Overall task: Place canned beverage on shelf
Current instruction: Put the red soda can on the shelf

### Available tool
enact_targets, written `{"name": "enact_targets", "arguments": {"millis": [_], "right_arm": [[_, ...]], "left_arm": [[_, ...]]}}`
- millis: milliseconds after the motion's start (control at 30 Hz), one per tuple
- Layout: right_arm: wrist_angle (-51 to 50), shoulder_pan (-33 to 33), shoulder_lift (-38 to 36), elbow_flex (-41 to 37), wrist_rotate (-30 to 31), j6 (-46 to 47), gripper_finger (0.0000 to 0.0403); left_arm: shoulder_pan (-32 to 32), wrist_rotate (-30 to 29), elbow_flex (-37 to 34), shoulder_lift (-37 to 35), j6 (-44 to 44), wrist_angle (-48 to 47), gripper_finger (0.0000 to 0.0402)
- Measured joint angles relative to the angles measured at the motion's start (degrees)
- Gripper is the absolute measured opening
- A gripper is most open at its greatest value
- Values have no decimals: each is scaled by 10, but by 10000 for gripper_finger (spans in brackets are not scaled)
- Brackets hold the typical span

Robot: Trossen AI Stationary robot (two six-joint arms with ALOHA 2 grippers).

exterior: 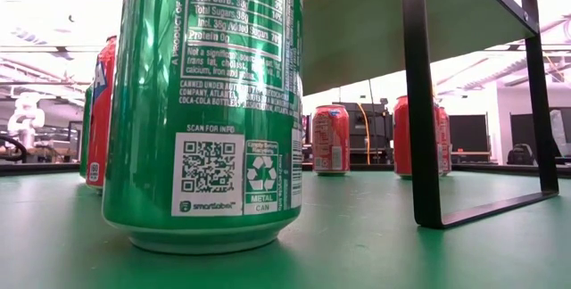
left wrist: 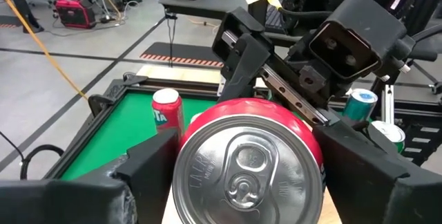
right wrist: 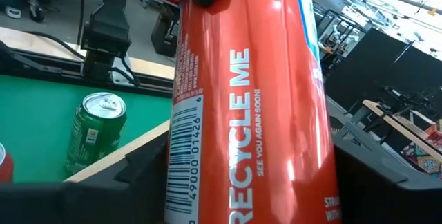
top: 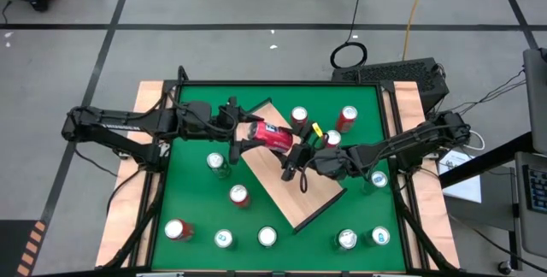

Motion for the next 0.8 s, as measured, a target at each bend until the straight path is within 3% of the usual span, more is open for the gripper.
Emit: {"name": "enact_targets", "arguments": {"millis": [167, 433, 567, 800], "right_arm": [[-1, 4, 0, 0, -6, 0, 301], [-38, 9, -9, -1, -12, 26, 288], [-42, 9, -20, -1, -50, 53, 289], [-137, 9, -73, -1, -116, 87, 289]], "left_arm": [[-1, 6, 0, 0, 5, 1, 319], [-20, 29, 0, -1, 42, 27, 322], [-28, 29, 0, -9, 84, 44, 322], [-41, 29, 0, -49, 125, 41, 323]]}}
